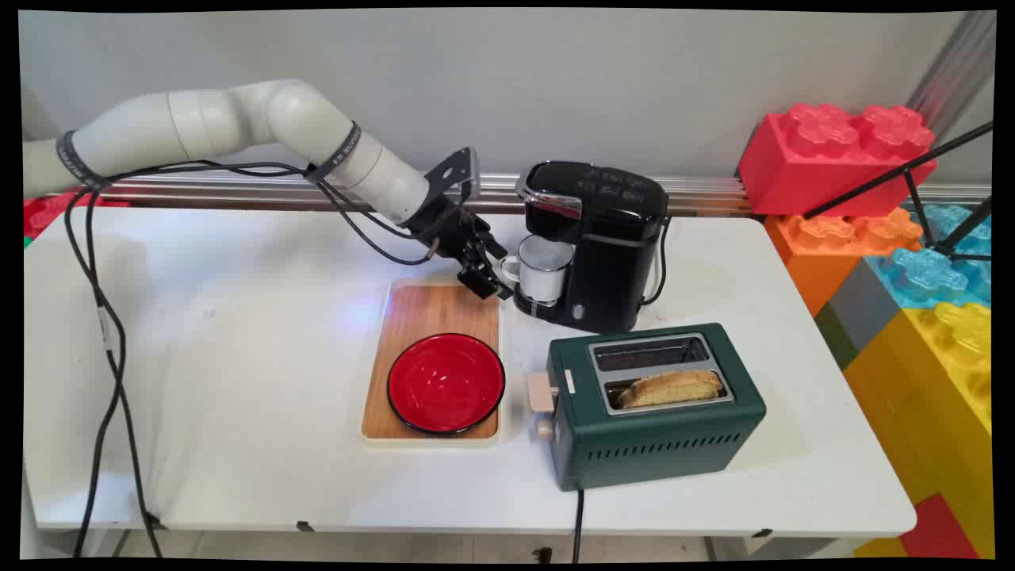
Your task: Press the toaster switch
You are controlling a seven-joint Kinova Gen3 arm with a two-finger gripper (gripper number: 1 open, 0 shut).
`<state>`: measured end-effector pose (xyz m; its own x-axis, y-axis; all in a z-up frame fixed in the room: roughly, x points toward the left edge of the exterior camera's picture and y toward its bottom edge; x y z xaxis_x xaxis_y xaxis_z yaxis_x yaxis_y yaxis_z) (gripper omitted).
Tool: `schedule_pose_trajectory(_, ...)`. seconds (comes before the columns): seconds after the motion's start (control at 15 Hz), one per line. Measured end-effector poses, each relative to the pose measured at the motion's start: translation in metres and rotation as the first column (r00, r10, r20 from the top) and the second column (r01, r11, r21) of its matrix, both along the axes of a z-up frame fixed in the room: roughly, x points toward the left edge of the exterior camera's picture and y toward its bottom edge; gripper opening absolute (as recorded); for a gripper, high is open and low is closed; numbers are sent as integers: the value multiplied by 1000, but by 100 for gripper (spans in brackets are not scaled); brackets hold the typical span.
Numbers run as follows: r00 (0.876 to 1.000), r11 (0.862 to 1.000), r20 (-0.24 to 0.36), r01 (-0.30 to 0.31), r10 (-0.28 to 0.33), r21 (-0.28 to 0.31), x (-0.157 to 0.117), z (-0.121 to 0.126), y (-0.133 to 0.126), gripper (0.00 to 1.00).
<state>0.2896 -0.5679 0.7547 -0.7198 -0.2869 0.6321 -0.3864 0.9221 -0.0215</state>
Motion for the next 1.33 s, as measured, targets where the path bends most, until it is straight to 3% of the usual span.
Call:
schedule_pose_trajectory(0.53,998,998,5,-58,57,26,12,27,22,100)
schedule_pose_trajectory(1.33,987,984,35,-160,158,72,0,105,86,100)
